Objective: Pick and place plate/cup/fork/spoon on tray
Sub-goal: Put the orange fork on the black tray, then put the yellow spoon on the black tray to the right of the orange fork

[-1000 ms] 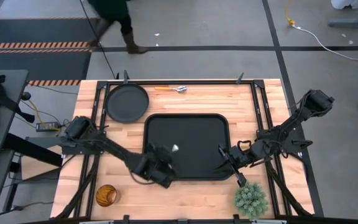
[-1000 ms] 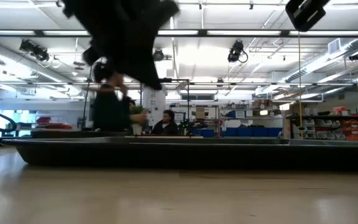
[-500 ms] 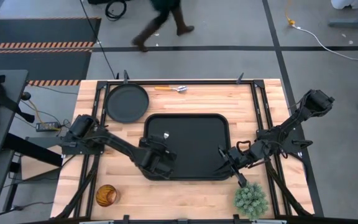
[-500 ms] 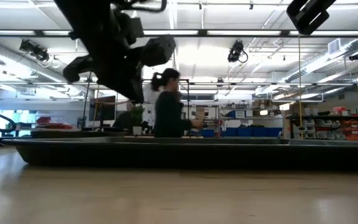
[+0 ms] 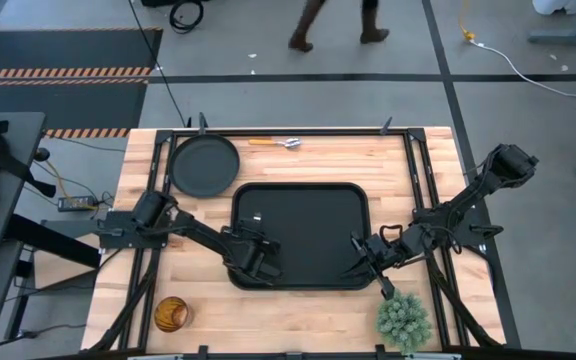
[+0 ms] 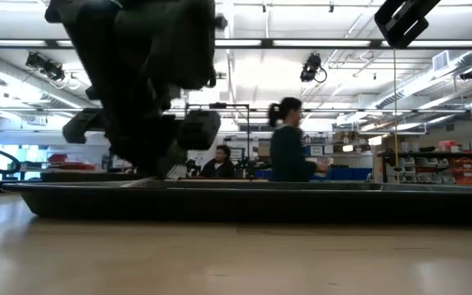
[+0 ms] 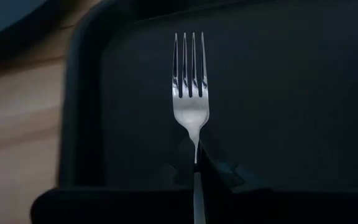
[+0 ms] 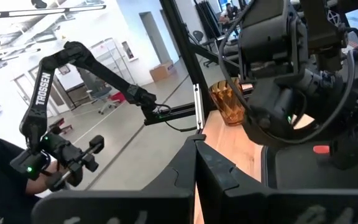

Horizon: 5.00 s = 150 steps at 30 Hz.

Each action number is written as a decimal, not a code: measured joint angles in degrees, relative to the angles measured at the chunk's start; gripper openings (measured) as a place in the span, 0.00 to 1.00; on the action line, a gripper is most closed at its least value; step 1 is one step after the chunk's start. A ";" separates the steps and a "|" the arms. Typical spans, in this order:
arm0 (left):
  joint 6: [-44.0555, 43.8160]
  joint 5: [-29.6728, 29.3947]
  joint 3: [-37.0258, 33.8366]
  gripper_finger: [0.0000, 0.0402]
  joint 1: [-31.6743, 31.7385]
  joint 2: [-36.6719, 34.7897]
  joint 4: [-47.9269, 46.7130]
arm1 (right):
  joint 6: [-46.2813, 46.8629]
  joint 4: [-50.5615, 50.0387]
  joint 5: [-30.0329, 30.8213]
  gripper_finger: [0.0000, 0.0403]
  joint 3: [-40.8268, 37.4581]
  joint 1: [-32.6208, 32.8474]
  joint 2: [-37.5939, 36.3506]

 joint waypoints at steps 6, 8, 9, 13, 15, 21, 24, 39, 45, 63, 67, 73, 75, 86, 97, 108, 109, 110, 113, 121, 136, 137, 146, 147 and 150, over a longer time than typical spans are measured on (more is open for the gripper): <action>-5.26 1.82 0.00 0.04 -0.36 0.91 -4.95 | 0.00 0.12 -0.02 0.03 0.00 0.02 0.00; -5.74 1.86 0.00 0.05 -0.39 0.91 -5.39 | 0.00 0.14 -0.02 0.03 0.00 0.02 0.00; -5.54 1.96 0.00 0.06 -0.40 0.91 -5.41 | 0.00 0.14 -0.02 0.03 0.00 0.02 0.00; -5.36 4.05 0.00 0.10 -0.50 0.91 -5.68 | 0.00 0.14 -0.02 0.03 0.00 0.02 0.00; -5.34 4.79 0.00 0.12 -0.52 0.91 -5.96 | 0.00 0.14 -0.02 0.03 0.00 0.02 0.00; -5.26 6.28 0.00 0.18 -0.61 0.91 -6.64 | 0.00 0.14 -0.02 0.03 0.00 0.02 0.00; -4.37 6.25 0.00 0.21 -0.90 0.91 -7.32 | 0.00 0.14 -0.02 0.03 0.00 0.02 0.00; 17.24 -0.87 0.02 0.31 7.41 -9.65 -9.86 | -2.61 0.14 2.80 0.03 0.00 0.02 0.00; 46.35 -0.24 0.04 0.37 20.17 -16.63 0.88 | -2.60 -0.29 2.80 0.03 0.00 0.02 0.00; 102.78 35.23 0.04 0.56 50.99 -9.72 39.02 | -1.01 -4.54 2.78 0.03 -0.04 -1.01 0.00; 107.14 41.02 -0.01 0.56 55.01 -7.74 37.16 | -1.10 -4.39 2.78 0.03 -0.04 -2.76 -0.02; 111.45 45.72 0.02 0.56 59.70 -7.09 37.25 | -3.67 -3.89 -0.90 0.03 -0.04 -8.20 -0.04; 111.53 46.49 0.02 0.56 61.22 -7.11 37.21 | -3.91 -3.80 -4.47 0.03 0.00 -11.02 -0.16; 112.74 46.50 0.02 0.56 63.73 -6.47 36.44 | -6.70 -19.61 -19.19 0.03 10.43 -22.37 -0.09; 112.74 46.47 0.07 0.56 65.48 -2.29 37.81 | -13.11 -26.94 -18.25 0.03 16.02 -23.30 -0.02; 113.19 46.88 3.09 0.56 66.39 2.40 39.96 | -13.16 -27.35 -18.23 0.03 16.02 -23.56 -0.02; 113.24 46.85 3.56 0.56 66.40 2.63 39.51 | -13.16 -27.43 -18.23 0.03 16.02 -23.56 -0.02; 113.23 46.80 4.22 0.56 66.38 3.05 39.11 | -13.16 -27.43 -18.23 0.03 16.02 -23.56 -0.02; 113.54 46.74 5.18 0.56 66.25 3.56 38.76 | -13.39 -27.50 -18.21 0.03 16.02 -23.56 -0.02; 117.79 46.63 4.96 0.49 66.22 3.79 38.83 | -13.55 -28.42 -18.18 0.03 16.02 -23.61 -0.02; 121.74 44.37 4.91 0.05 64.48 3.28 36.57 | -13.35 -28.59 -18.18 0.03 16.02 -23.61 -0.02; 121.74 43.50 4.85 0.04 64.21 2.98 36.44 | -13.35 -28.58 -18.18 0.03 16.02 -23.61 -0.02; 119.14 40.79 4.66 0.02 59.05 -3.60 33.28 | -13.42 -28.76 -18.18 0.03 16.02 -23.61 -0.02; 118.80 40.63 4.68 0.02 58.09 -4.44 32.19 | -13.42 -28.95 -18.18 0.03 16.02 -23.61 -0.02; 118.61 39.59 4.66 0.02 55.13 -6.76 29.22 | -13.46 -29.41 -18.18 0.03 16.02 -23.61 -0.02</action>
